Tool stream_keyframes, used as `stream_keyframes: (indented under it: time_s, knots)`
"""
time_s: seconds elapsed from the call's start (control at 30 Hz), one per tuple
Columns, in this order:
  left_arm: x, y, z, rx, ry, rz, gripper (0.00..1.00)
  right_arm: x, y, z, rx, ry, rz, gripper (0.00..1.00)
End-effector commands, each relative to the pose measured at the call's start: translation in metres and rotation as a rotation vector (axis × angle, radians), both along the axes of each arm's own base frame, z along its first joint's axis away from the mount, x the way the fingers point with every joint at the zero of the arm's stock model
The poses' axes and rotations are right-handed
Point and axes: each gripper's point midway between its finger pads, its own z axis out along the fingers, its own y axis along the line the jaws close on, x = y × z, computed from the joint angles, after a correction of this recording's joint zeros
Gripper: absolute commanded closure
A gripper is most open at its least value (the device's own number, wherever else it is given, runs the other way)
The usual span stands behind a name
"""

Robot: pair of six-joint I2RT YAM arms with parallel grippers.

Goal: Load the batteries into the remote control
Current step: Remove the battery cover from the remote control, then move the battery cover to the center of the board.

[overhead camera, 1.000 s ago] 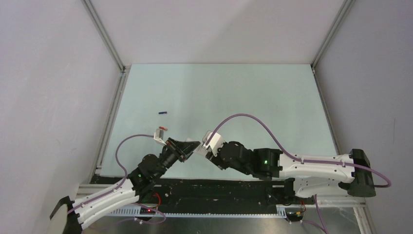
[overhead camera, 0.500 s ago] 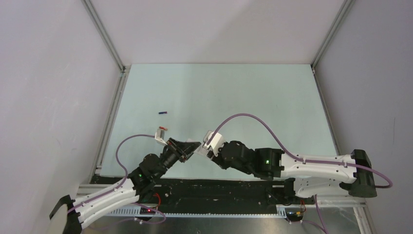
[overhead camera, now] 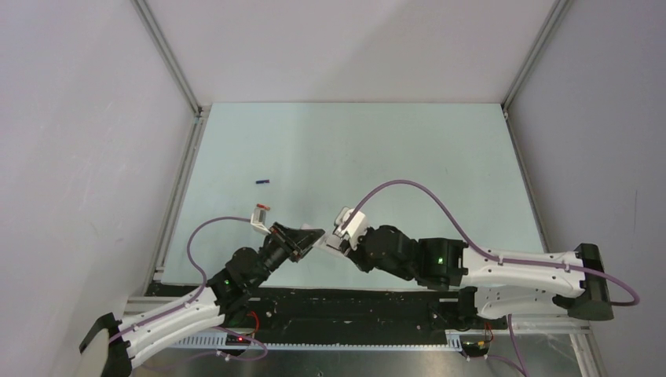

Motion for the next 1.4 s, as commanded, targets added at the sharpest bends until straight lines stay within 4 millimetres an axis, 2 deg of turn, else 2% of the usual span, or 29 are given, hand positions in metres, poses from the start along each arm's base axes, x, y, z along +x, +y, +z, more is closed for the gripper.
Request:
stream_keyframes:
  time_s: [0.0,0.1,0.33,0.5,0.57,0.67,0.9,1.07,1.13,1.17,1.2,1.23,1.33,1.37]
  knots:
    - [-0.002,0.003,-0.022,0.033,0.028,0.003,1.0,0.012,-0.012,0.024,0.123,0.031,-0.106,0.74]
    - [-0.003,0.003,-0.027,0.06,0.023,-0.001,1.0,0.034,-0.031,0.017,0.152,0.071,-0.221,0.75]
    - [-0.005,0.007,-0.037,0.1,0.035,0.002,1.0,0.076,-0.073,-0.025,0.144,0.169,-0.462,0.74]
    - [-0.004,0.01,-0.038,0.111,0.036,0.016,1.0,0.093,-0.082,-0.063,0.104,0.227,-0.555,0.74]
    - [-0.003,0.011,-0.038,0.114,0.037,0.019,1.0,0.098,-0.085,-0.071,0.092,0.237,-0.583,0.74]
    - [-0.003,0.011,-0.036,0.114,0.031,0.019,1.0,0.103,-0.088,-0.071,0.1,0.235,-0.611,0.73]
    - [-0.004,0.011,-0.033,0.124,0.021,0.019,1.0,0.113,-0.1,-0.053,0.197,0.239,-0.668,0.7]
    - [-0.004,0.011,-0.035,0.135,0.024,0.017,1.0,0.127,-0.115,-0.047,0.259,0.238,-0.763,0.63]
    - [-0.004,0.011,-0.036,0.137,0.028,0.016,1.0,0.142,-0.129,-0.044,0.314,0.261,-0.835,0.61]
    - [-0.004,0.011,-0.036,0.138,0.028,0.014,1.0,0.153,-0.144,-0.044,0.337,0.27,-0.898,0.6]
    - [-0.004,0.011,-0.036,0.14,0.028,0.014,1.0,0.159,-0.147,-0.047,0.363,0.308,-0.931,0.56]
    - [-0.004,0.011,-0.036,0.142,0.027,0.013,1.0,0.171,-0.165,-0.054,0.367,0.329,-1.011,0.53]
    - [-0.004,0.011,-0.036,0.142,0.022,0.015,1.0,0.198,-0.197,-0.063,0.381,0.381,-1.185,0.42]
    - [-0.003,0.011,-0.036,0.143,0.021,0.017,1.0,0.207,-0.2,-0.068,0.364,0.396,-1.218,0.36]
